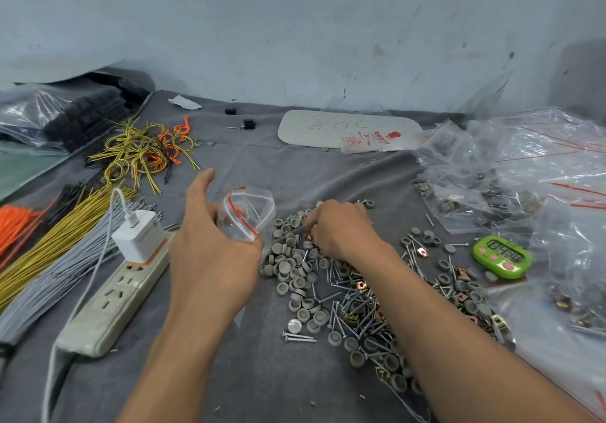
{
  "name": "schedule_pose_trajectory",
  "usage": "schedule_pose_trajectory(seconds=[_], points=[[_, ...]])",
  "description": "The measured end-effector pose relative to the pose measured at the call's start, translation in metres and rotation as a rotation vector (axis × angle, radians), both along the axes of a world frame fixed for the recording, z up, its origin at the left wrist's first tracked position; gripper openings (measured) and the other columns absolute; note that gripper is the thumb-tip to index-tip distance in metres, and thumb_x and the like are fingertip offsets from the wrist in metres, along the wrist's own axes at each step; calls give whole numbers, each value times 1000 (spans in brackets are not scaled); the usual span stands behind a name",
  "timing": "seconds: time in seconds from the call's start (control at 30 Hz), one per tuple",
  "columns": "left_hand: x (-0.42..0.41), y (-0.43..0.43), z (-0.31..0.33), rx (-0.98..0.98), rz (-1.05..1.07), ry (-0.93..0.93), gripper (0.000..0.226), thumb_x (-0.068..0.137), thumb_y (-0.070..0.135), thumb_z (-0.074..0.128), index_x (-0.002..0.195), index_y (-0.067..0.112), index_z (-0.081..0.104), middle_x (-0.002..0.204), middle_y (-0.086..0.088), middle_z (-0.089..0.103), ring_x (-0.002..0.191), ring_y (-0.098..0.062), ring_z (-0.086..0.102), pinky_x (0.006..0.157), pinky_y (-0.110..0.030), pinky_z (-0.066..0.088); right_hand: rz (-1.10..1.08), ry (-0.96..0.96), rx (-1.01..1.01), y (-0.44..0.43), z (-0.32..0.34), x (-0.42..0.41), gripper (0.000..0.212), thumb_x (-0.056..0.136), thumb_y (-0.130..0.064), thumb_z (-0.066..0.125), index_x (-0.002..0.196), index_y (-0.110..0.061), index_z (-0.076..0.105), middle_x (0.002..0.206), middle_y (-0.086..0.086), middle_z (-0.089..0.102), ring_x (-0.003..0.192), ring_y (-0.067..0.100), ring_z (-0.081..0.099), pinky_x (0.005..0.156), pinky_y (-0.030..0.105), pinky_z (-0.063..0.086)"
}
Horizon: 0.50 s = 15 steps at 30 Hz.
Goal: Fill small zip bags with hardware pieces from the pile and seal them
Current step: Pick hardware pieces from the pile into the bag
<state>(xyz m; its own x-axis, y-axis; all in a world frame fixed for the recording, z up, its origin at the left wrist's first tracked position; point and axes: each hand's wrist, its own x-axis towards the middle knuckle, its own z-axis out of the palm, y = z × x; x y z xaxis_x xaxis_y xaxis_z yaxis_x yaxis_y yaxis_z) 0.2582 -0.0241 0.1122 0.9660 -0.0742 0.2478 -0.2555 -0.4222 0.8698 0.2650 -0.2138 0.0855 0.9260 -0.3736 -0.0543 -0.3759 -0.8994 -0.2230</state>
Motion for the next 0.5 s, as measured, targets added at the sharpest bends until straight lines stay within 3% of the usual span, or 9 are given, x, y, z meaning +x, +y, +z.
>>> schedule_pose_trajectory(seconds=[0.17, 0.3, 0.4, 0.5], points=[[0, 0, -2, 5, 1, -3, 81, 90, 22, 72, 150, 50, 24, 93, 23, 62, 81, 34, 42, 66, -27, 40, 24, -42, -41, 0, -5, 0, 14, 97, -33, 65, 105, -38, 76, 116, -4, 70, 115, 25, 61, 110, 42, 31], [-2, 1, -1, 13, 1, 6, 82, 89, 21, 72, 149, 52, 25, 98, 24, 62, 87, 13, 55, 77, -40, 51, 16, -85, -95, 7, -7, -3, 18, 92, -20, 64, 91, -36, 74, 95, -8, 71, 99, 21, 63, 103, 39, 33], [-3, 1, 1, 7, -9, 18, 82, 88, 21, 72, 147, 53, 26, 98, 23, 64, 91, 5, 56, 86, -47, 53, -20, -205, 148, 2, -2, -14, 13, 95, -23, 64, 87, -32, 71, 82, -11, 69, 89, 16, 58, 102, 38, 38], [-4, 0, 2, 6, -25, 35, 86, 83, 16, 73, 146, 54, 27, 101, 20, 64, 91, -5, 61, 82, -49, 55, 1, -253, 372, -10, 10, -41, 12, 98, -20, 62, 88, -27, 63, 90, -8, 69, 84, 14, 63, 76, 32, 51]])
